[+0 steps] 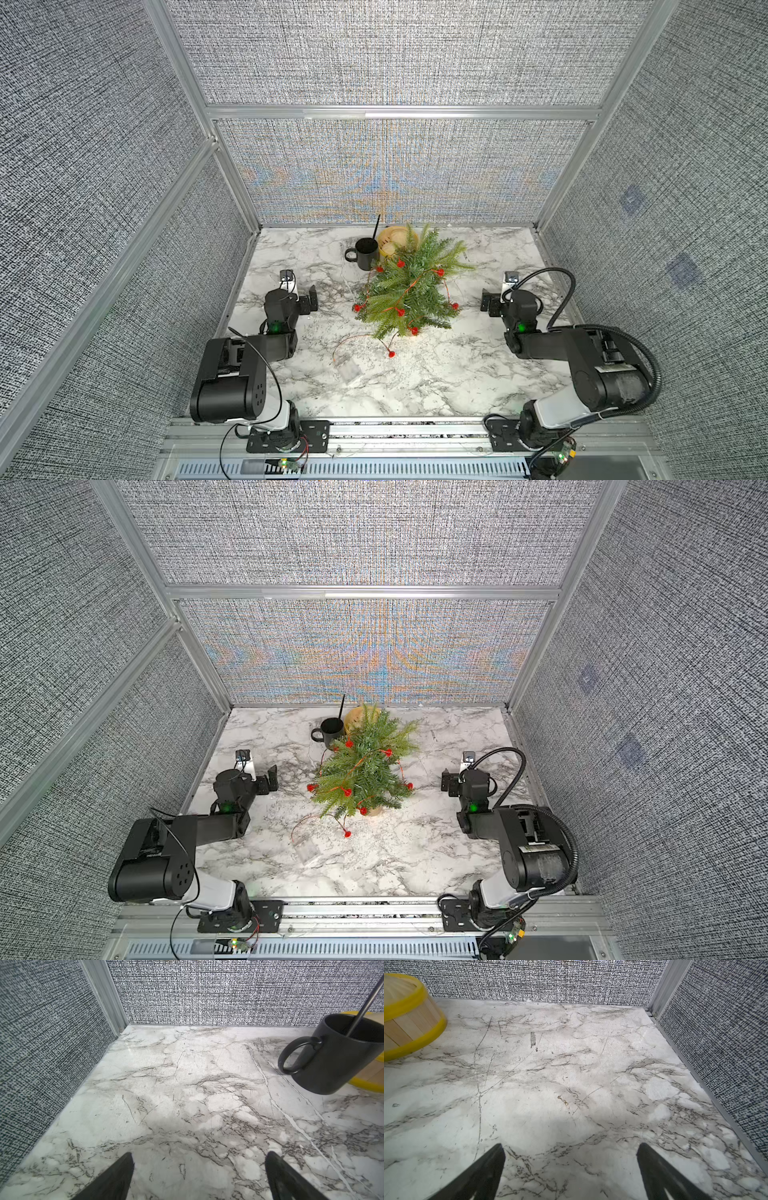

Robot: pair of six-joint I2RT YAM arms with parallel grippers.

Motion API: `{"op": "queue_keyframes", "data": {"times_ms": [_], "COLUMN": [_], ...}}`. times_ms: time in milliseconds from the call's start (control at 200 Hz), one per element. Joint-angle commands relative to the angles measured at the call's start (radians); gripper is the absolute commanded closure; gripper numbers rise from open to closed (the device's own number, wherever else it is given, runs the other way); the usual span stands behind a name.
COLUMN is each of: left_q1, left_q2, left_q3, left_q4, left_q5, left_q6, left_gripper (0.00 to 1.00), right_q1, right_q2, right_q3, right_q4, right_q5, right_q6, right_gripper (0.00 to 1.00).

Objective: Remove string lights from the small christmas tree
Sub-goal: Pick up the light string from the Christmas tree.

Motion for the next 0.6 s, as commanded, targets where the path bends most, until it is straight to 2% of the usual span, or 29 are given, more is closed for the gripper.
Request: {"op": "queue_keyframes", "data": {"times_ms": [0, 595], "left_q1": [0.001, 0.002], "left_q2": [-0.001, -0.004], "left_q3": [0.003, -0.002], "left_q4": [0.003, 0.006], "left_q5": [0.005, 0.005], "left_q6": [0.005, 0.005], "left_gripper": [0.01, 0.01], "right_q1": [0.001, 0.003], "right_q2": [-0.005, -0.005], "right_q3": [-0.001, -0.004], "right_q4": [0.018, 0.024], "right_q5": [-0.004, -0.004], "right_q6": [-0.003, -0.004], "right_gripper": [0.01, 0.01]}}
